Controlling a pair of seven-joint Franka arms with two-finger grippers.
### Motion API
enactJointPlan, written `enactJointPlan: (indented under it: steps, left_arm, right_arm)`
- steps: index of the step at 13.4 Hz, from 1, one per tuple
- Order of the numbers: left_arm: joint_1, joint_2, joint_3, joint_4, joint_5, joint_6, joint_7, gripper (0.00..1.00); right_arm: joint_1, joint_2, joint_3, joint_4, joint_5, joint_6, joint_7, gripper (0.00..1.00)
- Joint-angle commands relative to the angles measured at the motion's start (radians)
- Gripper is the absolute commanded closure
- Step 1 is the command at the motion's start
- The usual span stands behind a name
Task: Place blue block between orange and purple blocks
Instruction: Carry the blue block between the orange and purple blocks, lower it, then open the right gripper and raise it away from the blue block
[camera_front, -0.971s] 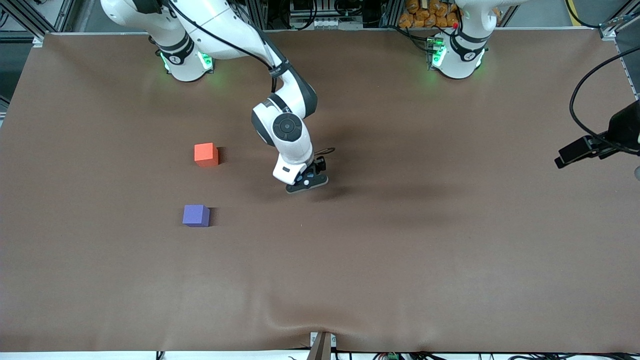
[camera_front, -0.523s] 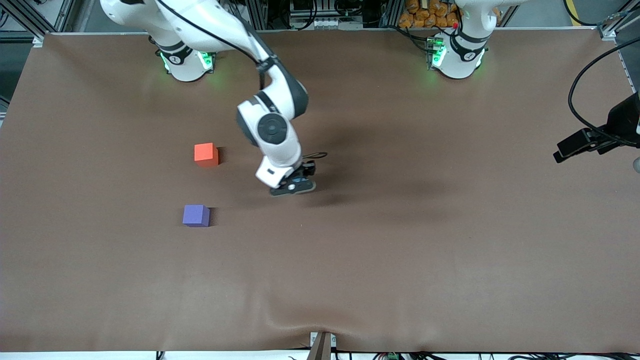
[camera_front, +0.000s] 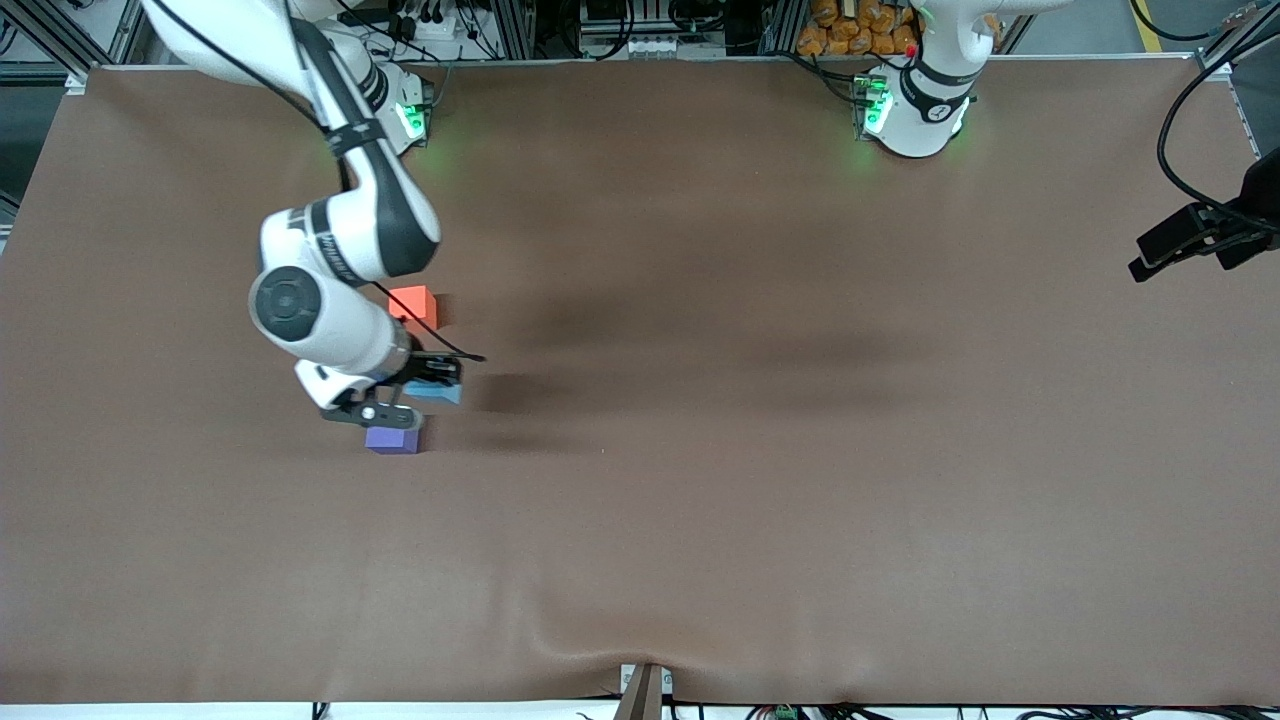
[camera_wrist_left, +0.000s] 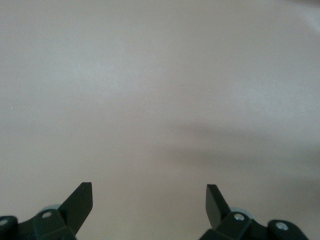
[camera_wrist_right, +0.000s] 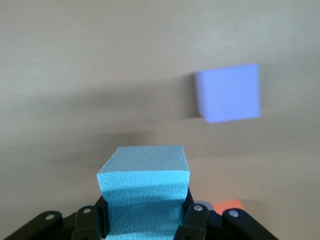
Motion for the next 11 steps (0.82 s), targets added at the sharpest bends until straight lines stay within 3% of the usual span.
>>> enactJointPlan:
  steps: [1, 4, 11]
  left_arm:
    - [-0.008, -0.012, -0.008, -0.020, -0.012, 0.023, 0.013, 0.00]
    - [-0.008, -0.012, -0.013, -0.020, -0.008, 0.024, 0.013, 0.00]
    - [-0.007, 0.001, -0.020, -0.021, -0.009, 0.037, 0.016, 0.00]
  right_arm:
    - [-0.049, -0.114, 0.022, -0.168, -0.016, 0.032, -0.054, 0.91]
    - [-0.135, -0.100, 0.024, -0.230, -0.015, 0.085, -0.208, 0.89]
    - [-0.124, 0.010, 0.027, -0.274, -0.013, 0.263, -0.226, 0.89]
